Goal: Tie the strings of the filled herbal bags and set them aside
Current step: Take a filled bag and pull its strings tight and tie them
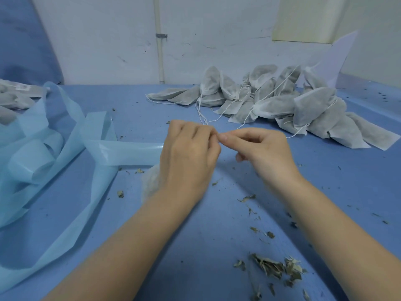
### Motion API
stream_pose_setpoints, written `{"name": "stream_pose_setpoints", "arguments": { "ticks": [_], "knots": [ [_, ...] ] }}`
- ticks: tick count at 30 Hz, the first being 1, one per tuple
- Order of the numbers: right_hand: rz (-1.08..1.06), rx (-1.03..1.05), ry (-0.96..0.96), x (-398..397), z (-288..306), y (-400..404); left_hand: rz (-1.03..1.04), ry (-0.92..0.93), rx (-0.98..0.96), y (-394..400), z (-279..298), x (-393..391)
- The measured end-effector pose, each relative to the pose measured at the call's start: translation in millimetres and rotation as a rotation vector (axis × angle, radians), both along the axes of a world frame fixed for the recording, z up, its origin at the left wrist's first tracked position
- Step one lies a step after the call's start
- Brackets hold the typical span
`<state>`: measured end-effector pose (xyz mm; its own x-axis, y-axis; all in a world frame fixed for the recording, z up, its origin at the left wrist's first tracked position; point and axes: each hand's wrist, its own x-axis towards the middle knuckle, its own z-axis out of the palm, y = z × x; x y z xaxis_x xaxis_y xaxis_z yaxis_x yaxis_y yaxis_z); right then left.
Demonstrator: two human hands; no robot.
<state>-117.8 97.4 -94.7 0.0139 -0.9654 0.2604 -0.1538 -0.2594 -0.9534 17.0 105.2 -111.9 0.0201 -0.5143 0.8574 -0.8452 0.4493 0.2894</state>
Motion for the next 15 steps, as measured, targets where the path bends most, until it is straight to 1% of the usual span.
{"name": "stream_pose_setpoints", "arguments": {
  "ticks": [3,5,6,8,9,12,14,15],
  "knots": [
    [0.065,0.047,-0.225,4,-5,-2,-0.069,0.362,0.272,4,8,-9],
    [0.117,0.078,-0.328,12,-8,-3,-0.105,0.486,0.402,2,10,-11],
    [0.149,0.082,-0.370,17,-8,-3,-0.113,0.502,0.449,2,12,-11],
    [0.205,0.079,-0.429,24,-9,-4,-0.094,0.487,0.495,3,16,-10],
    [0.212,0.073,-0.419,26,-10,-4,-0.072,0.469,0.498,3,18,-10],
    [0.112,-0.037,-0.222,26,-12,-3,0.041,0.322,0.432,5,21,-7],
    [0.069,-0.095,-0.163,24,-11,-3,0.118,0.200,0.332,5,22,-5],
    [0.056,-0.112,-0.156,23,-11,-4,0.144,0.170,0.299,6,22,-5]
  ]
}}
